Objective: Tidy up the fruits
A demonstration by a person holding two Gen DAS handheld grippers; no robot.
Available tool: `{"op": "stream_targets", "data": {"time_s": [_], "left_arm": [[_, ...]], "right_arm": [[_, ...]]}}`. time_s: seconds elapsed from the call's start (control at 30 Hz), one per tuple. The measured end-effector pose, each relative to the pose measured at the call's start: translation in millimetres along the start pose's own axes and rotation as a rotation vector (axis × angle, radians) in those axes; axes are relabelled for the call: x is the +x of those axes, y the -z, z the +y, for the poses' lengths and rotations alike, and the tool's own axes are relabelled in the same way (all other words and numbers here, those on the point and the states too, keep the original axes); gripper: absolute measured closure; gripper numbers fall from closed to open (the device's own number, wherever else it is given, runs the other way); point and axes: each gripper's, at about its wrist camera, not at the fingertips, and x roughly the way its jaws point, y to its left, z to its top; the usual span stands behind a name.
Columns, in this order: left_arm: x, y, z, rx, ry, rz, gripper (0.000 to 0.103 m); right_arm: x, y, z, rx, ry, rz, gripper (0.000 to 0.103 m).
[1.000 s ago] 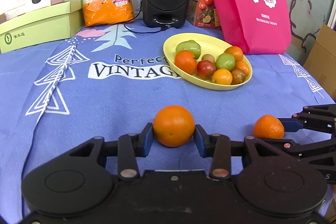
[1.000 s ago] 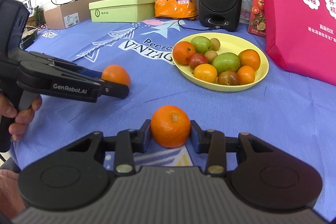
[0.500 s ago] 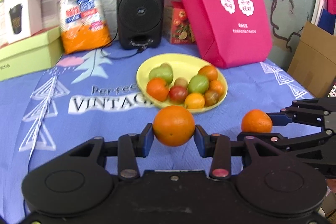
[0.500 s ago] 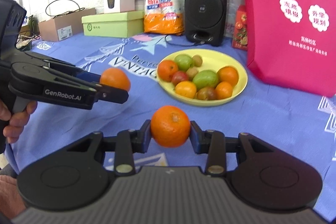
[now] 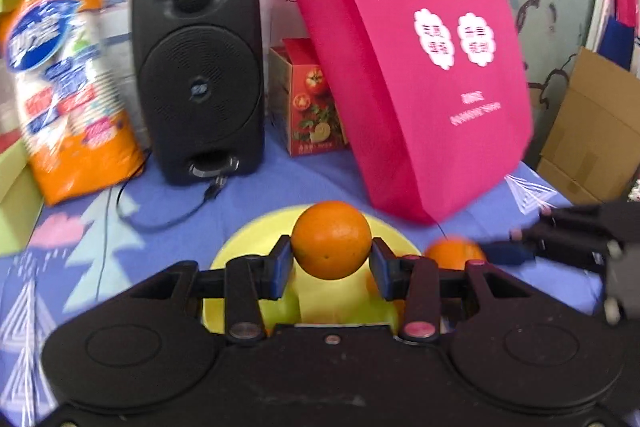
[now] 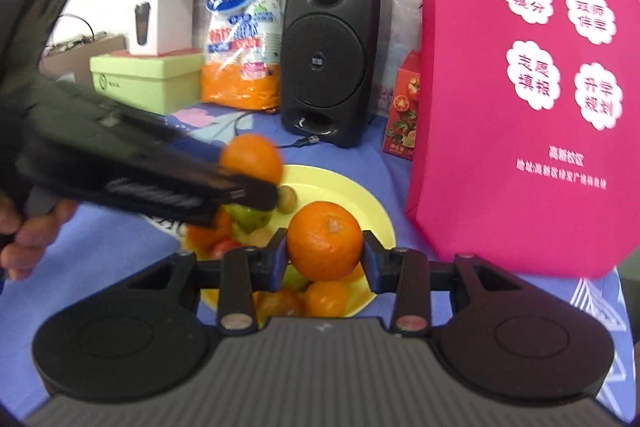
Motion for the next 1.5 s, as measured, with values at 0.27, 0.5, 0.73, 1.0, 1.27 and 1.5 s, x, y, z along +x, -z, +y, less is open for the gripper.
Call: {"op": "stream_targets", "data": {"time_s": [0.27,0.5,0.73,1.0,1.27,1.5], "left_arm": [[56.3,-20.8,1.4,-0.015,0.036,0.078,0.062],[56.8,-8.6,10.2,-0.030,-0.005,0.080,0.061],[25.3,-3.5,14.4,-0.041,-0.023,0.029,0.056],[-38.4,10.3,-0.3,-0.012,-0.058,-0.055,0.050],[-88.8,38.6,-7.6,-0.027,-0.130,-0.070,0.050],[-124.8,63.6,-5.4,-0.062,-0.157,-0.073,0.050]], "right_arm": [[38.4,-6.1,6.6,0.029,-0.056,0.027,0.066],[44.1,-2.4,13.9,0.036,-0.038,0.008,0.056],[15.3,8.3,12.8,0.048,-0.027,-0.012,0.056],[-18.8,19.7,19.0,0.062,-0.019,-0.037,0.056],[-50.2,42.1,32.5,0.090,-0.028,-0.031,0.054],[-75.0,49.3,51.7,0.080,-0.038,-0.046,0.053]]}}
